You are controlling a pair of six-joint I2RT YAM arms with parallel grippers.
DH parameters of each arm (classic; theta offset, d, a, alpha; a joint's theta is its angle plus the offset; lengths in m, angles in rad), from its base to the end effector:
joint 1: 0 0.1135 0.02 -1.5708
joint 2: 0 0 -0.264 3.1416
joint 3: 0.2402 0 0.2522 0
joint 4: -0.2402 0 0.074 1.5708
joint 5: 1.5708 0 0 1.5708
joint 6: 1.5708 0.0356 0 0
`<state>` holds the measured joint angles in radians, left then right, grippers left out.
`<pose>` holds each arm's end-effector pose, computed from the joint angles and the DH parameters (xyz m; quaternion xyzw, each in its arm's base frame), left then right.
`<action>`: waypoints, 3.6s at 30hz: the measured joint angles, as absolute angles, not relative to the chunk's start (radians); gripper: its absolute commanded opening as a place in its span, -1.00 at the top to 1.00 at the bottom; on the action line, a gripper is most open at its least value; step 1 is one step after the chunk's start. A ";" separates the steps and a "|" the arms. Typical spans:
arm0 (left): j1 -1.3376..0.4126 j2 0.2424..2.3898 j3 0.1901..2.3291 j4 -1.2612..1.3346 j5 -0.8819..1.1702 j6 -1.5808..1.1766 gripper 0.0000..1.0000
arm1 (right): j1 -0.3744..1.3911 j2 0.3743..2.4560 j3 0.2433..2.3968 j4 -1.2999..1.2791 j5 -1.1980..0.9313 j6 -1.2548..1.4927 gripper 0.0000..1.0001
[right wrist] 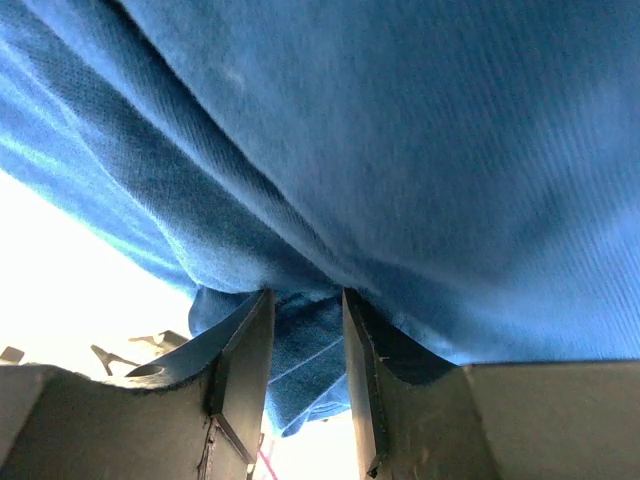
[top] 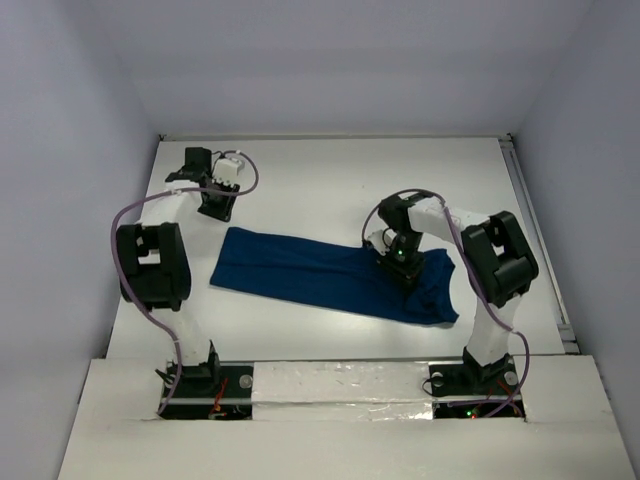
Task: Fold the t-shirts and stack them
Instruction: Fold the other side of the tshirt into a rectangle, then rotate the tshirt 90 degrees
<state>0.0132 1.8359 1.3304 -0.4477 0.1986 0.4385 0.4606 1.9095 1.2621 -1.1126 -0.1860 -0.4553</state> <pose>0.3957 -0.0018 0.2134 0.2295 0.9203 -0.0243 0.3159 0.2827 0.1476 0.1556 0.4304 -0.8930 -0.0922 0.0943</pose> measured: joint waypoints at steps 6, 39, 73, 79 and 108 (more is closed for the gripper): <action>0.006 1.671 1.336 -0.480 0.240 0.436 0.36 | 0.461 1.842 1.262 -1.078 -0.144 -0.439 0.19; -0.141 1.746 1.059 -0.374 0.313 0.509 0.73 | 0.461 1.966 1.353 -1.087 0.090 -0.316 0.75; -0.072 1.645 0.958 -0.680 0.463 0.817 0.77 | 0.393 2.436 2.204 -1.203 0.117 -0.260 0.75; -0.072 1.705 0.996 -0.885 0.580 0.936 0.76 | 0.381 2.485 2.344 -1.188 0.069 -0.214 0.69; -0.136 1.800 1.101 -0.760 0.582 0.881 1.00 | 0.366 2.085 1.671 -0.963 -0.244 -0.206 1.00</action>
<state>-0.1356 1.8004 1.1011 -0.7601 0.5819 0.8810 0.3664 2.0853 1.6711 -0.9627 -0.2436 -0.2062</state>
